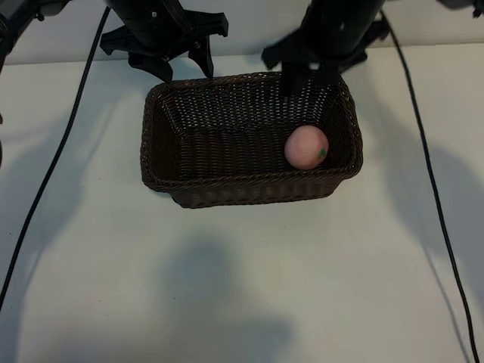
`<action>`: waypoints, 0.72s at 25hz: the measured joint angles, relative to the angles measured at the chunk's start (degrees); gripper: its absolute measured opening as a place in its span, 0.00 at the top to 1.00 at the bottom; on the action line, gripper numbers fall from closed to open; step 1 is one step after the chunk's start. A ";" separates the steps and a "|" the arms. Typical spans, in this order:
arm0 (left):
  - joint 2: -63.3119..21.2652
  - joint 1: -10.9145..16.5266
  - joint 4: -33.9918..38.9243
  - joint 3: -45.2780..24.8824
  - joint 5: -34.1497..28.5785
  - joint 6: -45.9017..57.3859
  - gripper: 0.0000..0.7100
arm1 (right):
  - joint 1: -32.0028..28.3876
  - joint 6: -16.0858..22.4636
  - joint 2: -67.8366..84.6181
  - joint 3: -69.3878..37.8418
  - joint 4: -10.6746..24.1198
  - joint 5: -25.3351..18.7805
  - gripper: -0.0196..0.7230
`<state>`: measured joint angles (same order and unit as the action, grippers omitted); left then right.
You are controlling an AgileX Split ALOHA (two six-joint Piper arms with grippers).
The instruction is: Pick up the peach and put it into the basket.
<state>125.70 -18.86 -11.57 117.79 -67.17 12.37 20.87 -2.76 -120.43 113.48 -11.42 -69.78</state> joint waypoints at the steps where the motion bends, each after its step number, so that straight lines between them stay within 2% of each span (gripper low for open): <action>1: 0.00 0.00 0.00 0.00 0.00 0.00 0.16 | -0.66 0.00 0.00 0.92 0.32 0.00 0.25; 11: 0.00 0.00 0.00 0.00 0.00 0.00 0.16 | -10.84 -0.55 0.00 2.13 1.25 -0.16 0.27; 14: 0.00 0.00 0.00 0.00 0.00 0.00 0.16 | -12.46 -0.95 0.00 2.13 1.48 -0.21 0.27; 18: 0.00 0.00 0.00 0.00 0.00 0.00 0.16 | -13.06 -1.09 0.00 2.13 3.48 -0.21 0.27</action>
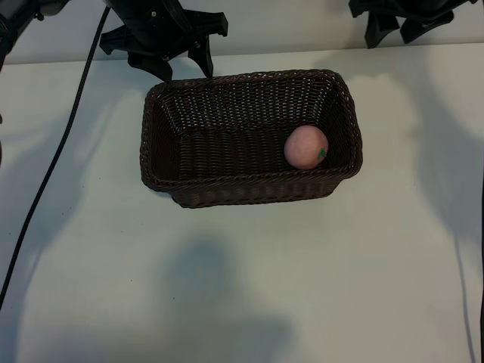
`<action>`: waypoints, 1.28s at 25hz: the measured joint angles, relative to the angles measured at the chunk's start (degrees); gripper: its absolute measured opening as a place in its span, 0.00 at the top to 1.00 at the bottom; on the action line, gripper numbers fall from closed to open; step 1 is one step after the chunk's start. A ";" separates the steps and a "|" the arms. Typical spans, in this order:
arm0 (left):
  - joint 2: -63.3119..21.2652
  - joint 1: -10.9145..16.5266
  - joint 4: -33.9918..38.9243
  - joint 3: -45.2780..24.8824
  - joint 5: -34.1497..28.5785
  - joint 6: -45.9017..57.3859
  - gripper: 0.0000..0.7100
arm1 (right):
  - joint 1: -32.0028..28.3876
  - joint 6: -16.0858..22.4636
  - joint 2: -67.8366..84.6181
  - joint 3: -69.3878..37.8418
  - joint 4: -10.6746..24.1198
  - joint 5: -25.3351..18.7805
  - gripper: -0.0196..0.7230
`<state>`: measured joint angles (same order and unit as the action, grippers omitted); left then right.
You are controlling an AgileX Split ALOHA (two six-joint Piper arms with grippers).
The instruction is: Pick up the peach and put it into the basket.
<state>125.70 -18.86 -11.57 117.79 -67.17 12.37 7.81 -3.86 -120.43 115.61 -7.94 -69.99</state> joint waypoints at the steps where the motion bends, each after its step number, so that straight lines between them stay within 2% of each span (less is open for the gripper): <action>1: 0.00 0.00 0.00 0.00 0.00 0.00 0.16 | 0.00 -0.06 0.00 0.00 0.41 0.00 0.27; 19: 0.00 0.00 0.00 0.00 0.00 0.00 0.16 | 0.00 -0.01 0.00 0.00 0.70 0.00 0.27; 32: 0.00 0.00 0.00 0.00 0.00 0.00 0.16 | 0.00 1.56 0.00 0.00 0.70 0.00 0.27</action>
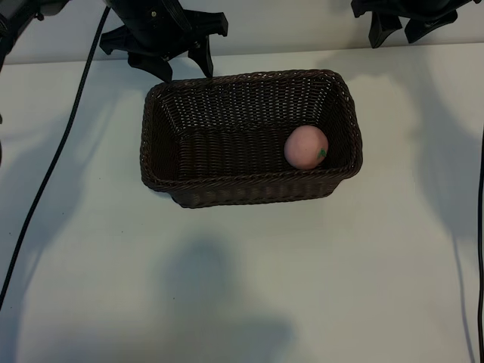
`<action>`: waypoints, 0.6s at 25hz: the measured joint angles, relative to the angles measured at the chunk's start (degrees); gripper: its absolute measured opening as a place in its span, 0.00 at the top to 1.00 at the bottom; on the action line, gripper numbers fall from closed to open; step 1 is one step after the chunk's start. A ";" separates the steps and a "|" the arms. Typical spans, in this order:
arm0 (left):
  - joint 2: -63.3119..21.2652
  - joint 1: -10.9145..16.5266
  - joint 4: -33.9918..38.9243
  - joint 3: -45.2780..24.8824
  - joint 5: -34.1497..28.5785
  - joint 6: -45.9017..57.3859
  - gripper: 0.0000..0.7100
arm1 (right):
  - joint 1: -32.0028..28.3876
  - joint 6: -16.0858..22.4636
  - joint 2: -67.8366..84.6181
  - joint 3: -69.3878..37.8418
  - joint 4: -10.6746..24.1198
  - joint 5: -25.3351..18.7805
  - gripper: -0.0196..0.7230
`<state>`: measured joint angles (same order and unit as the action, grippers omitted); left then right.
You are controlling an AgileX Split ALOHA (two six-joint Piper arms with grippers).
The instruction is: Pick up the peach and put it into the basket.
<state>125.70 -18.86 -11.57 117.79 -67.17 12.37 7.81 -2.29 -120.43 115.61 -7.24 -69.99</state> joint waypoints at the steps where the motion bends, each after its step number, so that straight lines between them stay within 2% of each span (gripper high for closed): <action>1: 0.00 0.00 0.00 0.00 0.00 0.00 0.16 | 0.00 0.01 -0.11 0.00 0.00 0.00 0.27; 15: 0.00 0.00 0.00 0.00 0.00 0.00 0.16 | 0.00 0.06 -1.24 0.00 -0.05 0.00 0.27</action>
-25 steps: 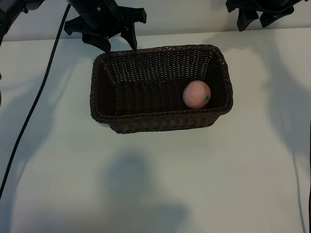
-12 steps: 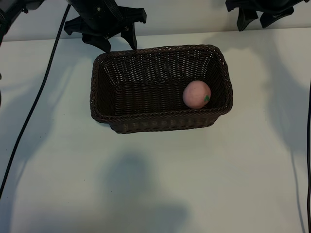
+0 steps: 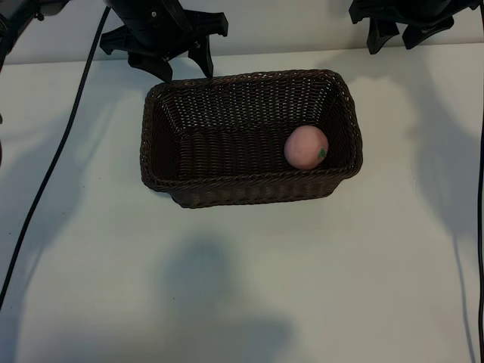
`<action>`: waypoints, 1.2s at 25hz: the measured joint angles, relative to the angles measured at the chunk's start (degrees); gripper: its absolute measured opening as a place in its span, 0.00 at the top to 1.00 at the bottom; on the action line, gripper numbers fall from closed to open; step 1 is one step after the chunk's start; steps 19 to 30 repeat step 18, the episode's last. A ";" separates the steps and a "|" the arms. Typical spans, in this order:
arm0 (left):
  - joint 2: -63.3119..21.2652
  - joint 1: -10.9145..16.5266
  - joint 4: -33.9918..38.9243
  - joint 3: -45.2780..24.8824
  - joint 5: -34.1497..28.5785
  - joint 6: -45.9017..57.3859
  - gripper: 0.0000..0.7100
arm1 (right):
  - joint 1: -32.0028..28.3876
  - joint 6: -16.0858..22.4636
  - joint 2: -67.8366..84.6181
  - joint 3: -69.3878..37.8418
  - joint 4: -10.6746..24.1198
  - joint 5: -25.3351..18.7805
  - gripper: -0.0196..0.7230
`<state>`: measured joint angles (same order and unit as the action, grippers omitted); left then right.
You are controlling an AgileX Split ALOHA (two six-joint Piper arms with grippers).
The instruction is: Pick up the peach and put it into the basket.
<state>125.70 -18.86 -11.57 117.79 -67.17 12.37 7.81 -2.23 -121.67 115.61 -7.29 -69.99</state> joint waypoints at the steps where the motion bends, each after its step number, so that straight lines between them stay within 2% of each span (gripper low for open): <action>1: 0.00 0.00 0.00 0.00 0.00 0.00 0.16 | 0.00 0.00 0.00 0.00 0.00 0.00 0.27; 12: 0.00 0.00 0.00 0.00 0.00 0.00 0.16 | 0.00 0.06 0.00 0.00 0.00 0.21 0.27; 18: 0.00 0.00 0.00 0.00 0.00 0.00 0.16 | 0.00 0.13 0.00 0.00 -0.11 3.54 0.27; 30: 0.00 0.00 0.00 0.00 0.00 0.00 0.16 | 0.00 0.13 0.00 0.00 -0.11 3.54 0.27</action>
